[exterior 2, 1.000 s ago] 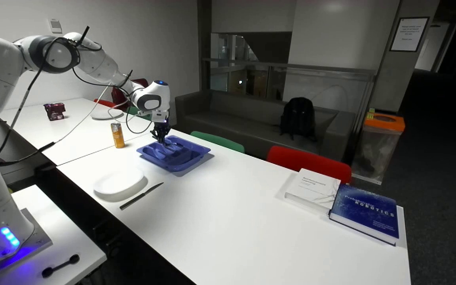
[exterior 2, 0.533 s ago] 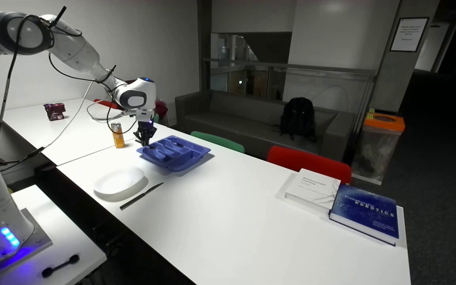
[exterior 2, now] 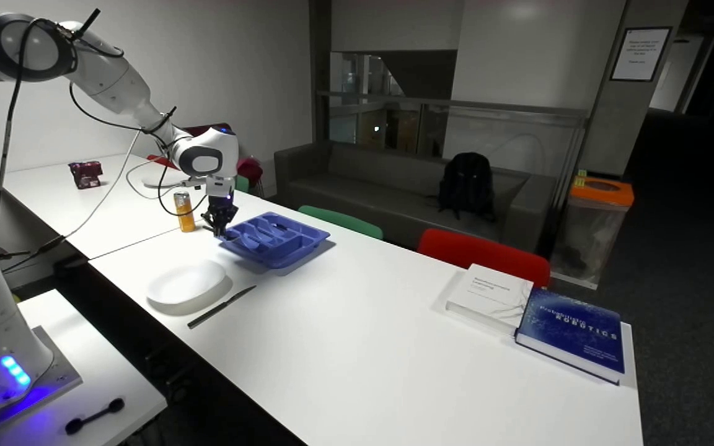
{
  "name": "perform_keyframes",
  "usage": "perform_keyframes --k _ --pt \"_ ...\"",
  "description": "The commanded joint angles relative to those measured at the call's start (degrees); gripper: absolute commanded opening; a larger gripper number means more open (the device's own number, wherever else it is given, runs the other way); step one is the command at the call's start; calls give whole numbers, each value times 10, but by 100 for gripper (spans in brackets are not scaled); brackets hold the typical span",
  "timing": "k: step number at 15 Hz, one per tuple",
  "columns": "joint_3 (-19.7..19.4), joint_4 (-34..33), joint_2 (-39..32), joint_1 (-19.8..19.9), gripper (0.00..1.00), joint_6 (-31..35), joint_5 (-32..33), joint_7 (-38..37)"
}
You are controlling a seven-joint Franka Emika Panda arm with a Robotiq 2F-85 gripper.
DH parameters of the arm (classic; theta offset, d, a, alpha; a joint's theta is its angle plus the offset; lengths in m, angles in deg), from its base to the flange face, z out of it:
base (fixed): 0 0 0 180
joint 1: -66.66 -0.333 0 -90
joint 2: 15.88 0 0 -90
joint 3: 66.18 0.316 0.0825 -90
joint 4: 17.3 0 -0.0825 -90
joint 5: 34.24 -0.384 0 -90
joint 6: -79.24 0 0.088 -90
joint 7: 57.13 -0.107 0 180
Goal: Take out the spoon and the fork, and set it around the plate
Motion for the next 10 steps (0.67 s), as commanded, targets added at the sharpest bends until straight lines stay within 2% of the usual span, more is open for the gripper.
perform_keyframes --k 1,5,6,10 --pt "3 -1 0 3 13 -1 2 -1" --pt "3 -1 -1 3 13 -1 2 -1" --pt "3 -5 -2 4 3 -2 0 -3" --pt "8 -5 -2 6 3 8 -14 4"
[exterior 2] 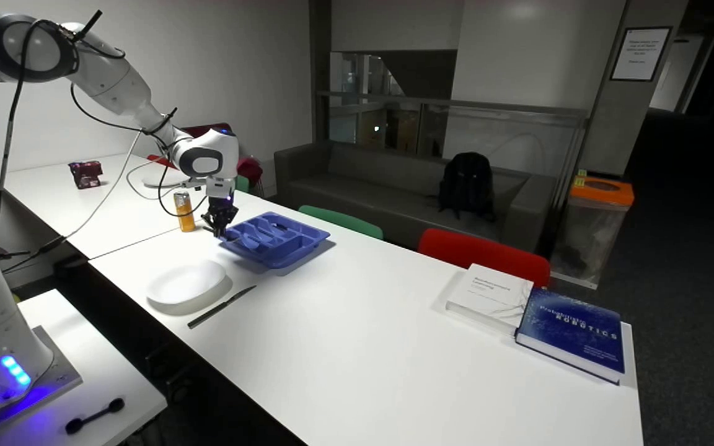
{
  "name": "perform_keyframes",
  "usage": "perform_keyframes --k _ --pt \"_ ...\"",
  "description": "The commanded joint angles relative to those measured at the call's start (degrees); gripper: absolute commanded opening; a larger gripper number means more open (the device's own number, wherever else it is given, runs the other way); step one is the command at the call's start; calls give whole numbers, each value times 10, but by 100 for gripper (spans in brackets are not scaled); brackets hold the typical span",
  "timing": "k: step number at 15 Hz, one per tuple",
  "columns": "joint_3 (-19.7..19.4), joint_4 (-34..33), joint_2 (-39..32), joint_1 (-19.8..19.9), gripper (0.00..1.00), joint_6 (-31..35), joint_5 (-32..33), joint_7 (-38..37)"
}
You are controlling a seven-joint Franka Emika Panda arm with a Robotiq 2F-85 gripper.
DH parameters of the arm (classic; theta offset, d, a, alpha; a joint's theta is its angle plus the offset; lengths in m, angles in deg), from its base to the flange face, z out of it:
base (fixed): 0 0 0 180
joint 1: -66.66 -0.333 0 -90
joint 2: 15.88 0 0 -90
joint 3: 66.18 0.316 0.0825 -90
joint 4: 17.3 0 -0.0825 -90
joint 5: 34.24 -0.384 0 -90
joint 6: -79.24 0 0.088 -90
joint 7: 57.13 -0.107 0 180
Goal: Take out the spoon and the fork, and set it around the plate
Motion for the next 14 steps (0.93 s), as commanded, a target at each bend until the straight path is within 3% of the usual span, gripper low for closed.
perform_keyframes --k 1,14 --pt "6 -3 1 5 3 8 -8 1" --pt "-7 22 -31 14 3 95 6 45"
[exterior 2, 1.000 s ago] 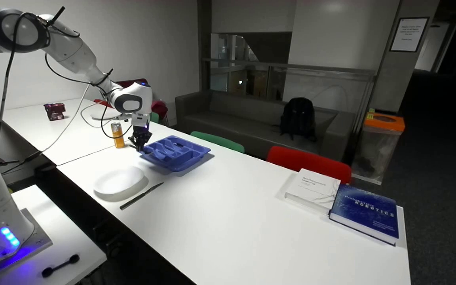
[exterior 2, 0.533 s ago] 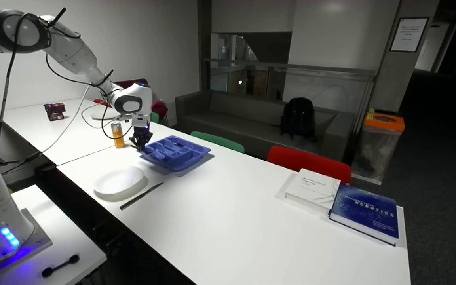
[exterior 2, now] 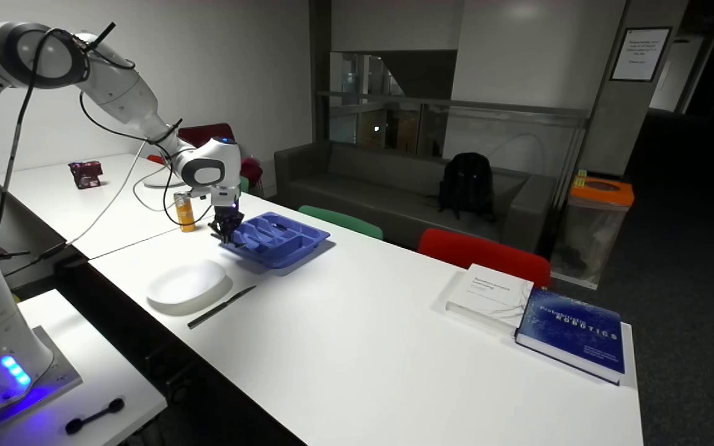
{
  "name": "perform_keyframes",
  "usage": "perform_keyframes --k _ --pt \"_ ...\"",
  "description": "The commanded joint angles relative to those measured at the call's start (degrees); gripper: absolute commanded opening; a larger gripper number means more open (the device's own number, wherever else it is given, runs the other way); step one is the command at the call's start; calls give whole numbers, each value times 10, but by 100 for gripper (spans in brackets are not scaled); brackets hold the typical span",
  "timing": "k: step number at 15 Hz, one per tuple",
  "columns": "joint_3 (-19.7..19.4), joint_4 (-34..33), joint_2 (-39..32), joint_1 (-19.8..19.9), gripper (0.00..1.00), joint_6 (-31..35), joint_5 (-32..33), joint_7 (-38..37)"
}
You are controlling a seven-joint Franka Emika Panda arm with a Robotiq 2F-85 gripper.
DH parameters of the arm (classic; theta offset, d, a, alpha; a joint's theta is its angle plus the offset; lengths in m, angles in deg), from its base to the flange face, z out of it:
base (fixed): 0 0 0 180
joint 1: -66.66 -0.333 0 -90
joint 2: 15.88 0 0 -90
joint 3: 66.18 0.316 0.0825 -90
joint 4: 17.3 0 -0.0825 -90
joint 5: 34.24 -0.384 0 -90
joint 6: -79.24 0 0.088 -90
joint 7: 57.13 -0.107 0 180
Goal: Take out the spoon and the fork, and set it around the plate
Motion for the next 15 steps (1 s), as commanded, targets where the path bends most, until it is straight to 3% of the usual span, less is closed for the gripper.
perform_keyframes --k 1,15 --pt "-5 20 -1 13 3 26 3 29" --pt "20 22 -29 54 3 40 -86 157"
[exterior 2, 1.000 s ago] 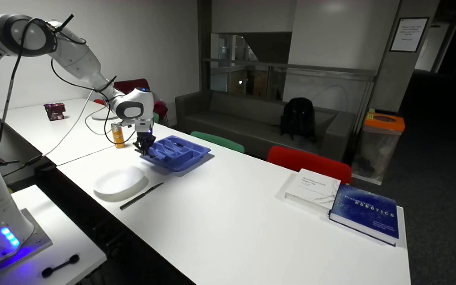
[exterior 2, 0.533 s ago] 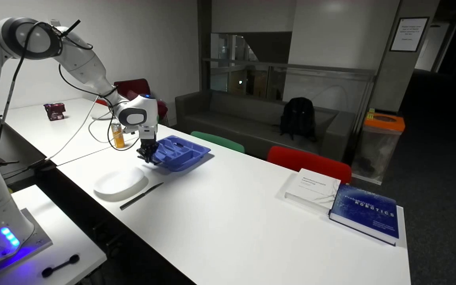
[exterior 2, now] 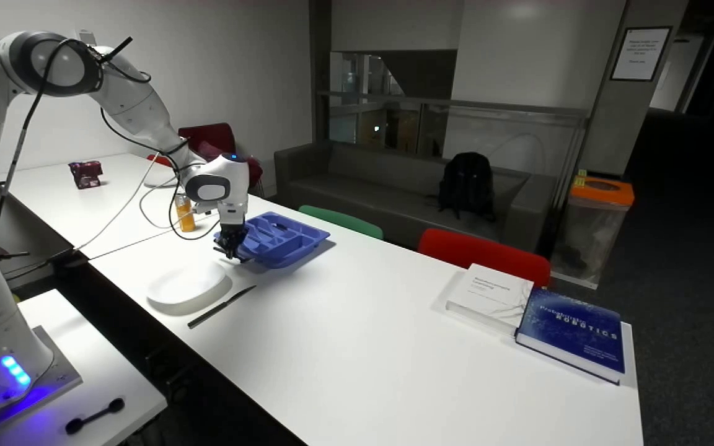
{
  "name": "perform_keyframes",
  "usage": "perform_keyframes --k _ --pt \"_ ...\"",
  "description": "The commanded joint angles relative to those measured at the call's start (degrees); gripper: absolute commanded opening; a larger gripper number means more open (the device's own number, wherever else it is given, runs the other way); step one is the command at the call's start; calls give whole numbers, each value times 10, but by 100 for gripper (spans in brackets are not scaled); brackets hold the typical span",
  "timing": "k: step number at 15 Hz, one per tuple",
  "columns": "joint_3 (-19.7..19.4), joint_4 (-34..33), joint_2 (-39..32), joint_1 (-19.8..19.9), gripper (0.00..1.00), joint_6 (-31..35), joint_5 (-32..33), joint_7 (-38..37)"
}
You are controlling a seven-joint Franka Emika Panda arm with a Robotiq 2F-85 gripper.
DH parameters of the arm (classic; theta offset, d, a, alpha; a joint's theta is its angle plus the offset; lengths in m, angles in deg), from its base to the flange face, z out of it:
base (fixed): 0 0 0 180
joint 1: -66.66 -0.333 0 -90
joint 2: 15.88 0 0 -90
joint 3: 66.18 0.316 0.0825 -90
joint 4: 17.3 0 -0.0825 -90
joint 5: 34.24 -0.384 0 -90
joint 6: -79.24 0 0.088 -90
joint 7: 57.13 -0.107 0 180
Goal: Take out the spoon and the fork, and set it around the plate
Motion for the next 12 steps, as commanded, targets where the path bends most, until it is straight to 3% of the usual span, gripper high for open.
perform_keyframes --k 1,12 --pt "20 10 5 17 3 14 -40 42" --pt "21 1 -14 18 3 6 -68 69"
